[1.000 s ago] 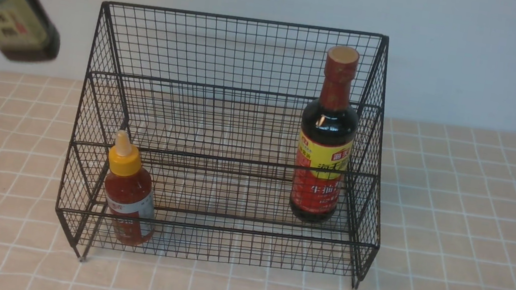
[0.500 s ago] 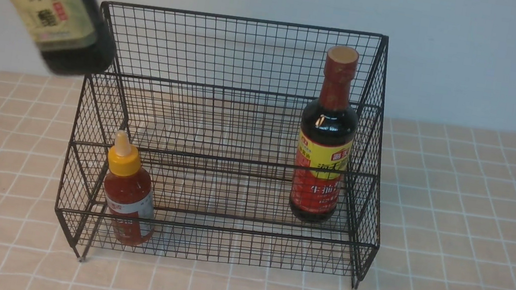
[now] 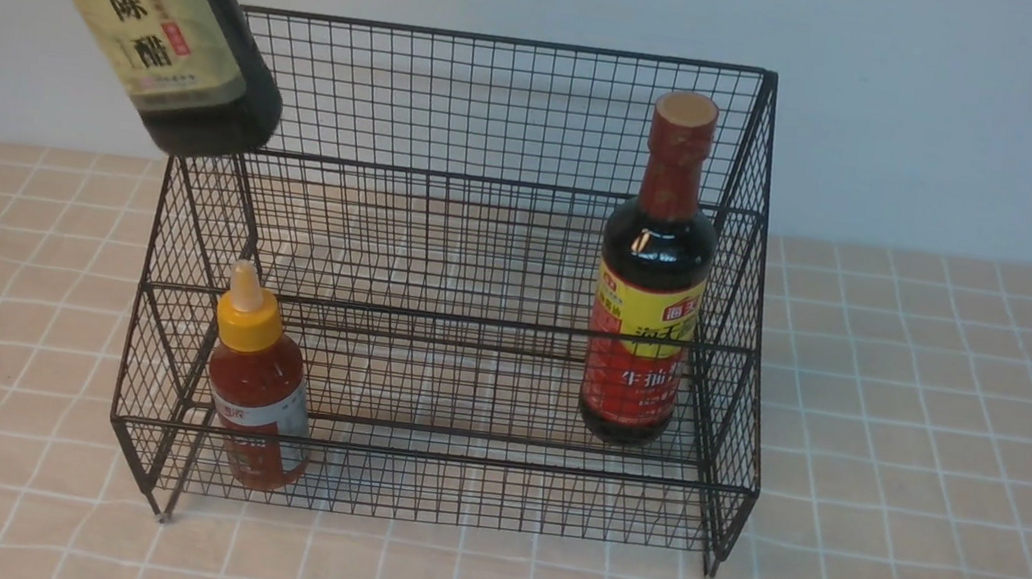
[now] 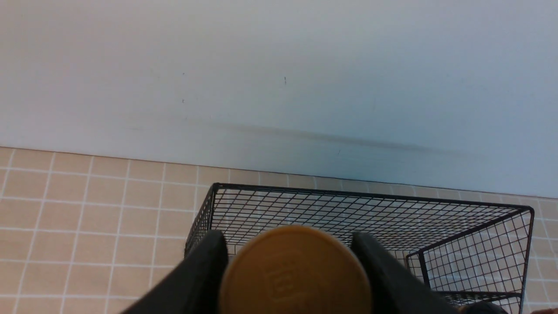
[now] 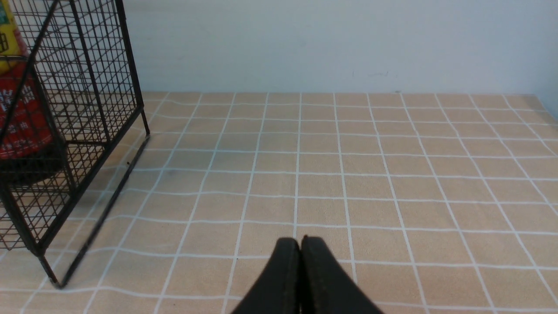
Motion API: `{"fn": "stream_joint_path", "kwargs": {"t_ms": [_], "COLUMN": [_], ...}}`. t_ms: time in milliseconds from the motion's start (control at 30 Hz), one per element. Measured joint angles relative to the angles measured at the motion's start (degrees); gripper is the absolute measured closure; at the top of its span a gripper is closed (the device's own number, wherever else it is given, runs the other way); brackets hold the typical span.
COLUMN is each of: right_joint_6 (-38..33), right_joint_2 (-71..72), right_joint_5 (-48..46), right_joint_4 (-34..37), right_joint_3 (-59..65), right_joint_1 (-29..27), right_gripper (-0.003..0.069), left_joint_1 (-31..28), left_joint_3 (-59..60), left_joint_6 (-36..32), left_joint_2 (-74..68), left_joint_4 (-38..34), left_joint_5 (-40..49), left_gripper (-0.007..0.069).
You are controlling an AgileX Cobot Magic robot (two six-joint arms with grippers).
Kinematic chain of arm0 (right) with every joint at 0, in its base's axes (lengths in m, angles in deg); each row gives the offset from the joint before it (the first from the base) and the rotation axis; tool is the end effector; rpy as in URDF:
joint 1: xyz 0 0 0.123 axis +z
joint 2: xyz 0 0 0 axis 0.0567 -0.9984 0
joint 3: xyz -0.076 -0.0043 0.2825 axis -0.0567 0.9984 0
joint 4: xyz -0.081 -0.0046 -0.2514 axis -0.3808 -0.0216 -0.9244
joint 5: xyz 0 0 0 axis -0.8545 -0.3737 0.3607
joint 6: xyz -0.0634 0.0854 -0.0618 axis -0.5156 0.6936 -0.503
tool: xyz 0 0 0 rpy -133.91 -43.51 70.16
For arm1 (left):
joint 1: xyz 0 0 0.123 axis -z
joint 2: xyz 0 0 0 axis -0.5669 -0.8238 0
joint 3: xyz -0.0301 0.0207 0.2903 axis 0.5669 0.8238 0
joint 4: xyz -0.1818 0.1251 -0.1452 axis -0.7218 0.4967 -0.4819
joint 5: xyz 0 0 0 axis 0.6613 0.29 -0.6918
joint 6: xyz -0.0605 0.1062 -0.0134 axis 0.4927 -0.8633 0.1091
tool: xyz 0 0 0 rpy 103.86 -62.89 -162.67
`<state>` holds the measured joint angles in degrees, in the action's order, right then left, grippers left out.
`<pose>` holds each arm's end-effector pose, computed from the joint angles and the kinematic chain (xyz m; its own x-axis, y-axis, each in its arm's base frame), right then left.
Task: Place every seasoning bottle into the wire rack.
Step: Use the left arm to put the condiment bottle back on the shelf
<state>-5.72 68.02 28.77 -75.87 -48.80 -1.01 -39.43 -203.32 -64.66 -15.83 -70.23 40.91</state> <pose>0.0884 -0.0002 0.1642 -0.2840 0.0292 -0.9584 0.0011 0.9995 0.0302 0.3395 -0.0077 0.5143 -0.6183 -0.2356 -0.7498 0.0391 0.9436 -0.3287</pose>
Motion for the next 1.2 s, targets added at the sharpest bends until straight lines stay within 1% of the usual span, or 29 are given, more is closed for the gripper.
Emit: {"fn": "stream_joint_path", "kwargs": {"t_ms": [333, 800, 1200], "right_joint_6": [-0.02, -0.02, -0.02], "right_joint_2": [0.0, 0.0, 0.0], "right_joint_5": [0.0, 0.0, 0.0], "right_joint_4": [0.0, 0.0, 0.0], "right_joint_3": [0.0, 0.0, 0.0], "right_joint_1": [0.0, 0.0, 0.0], "right_gripper": [0.0673, 0.0673, 0.0673], "left_joint_1": [8.33, 12.21, 16.68], "left_joint_3": [0.0, 0.0, 0.12], "left_joint_6": [0.89, 2.79, 5.83], "left_joint_2": [-3.23, -5.31, -7.3], "left_joint_4": [5.46, 13.87, 15.32], "left_joint_5": [0.0, 0.0, 0.0], "left_gripper": [0.0309, 0.0309, 0.0309]}}
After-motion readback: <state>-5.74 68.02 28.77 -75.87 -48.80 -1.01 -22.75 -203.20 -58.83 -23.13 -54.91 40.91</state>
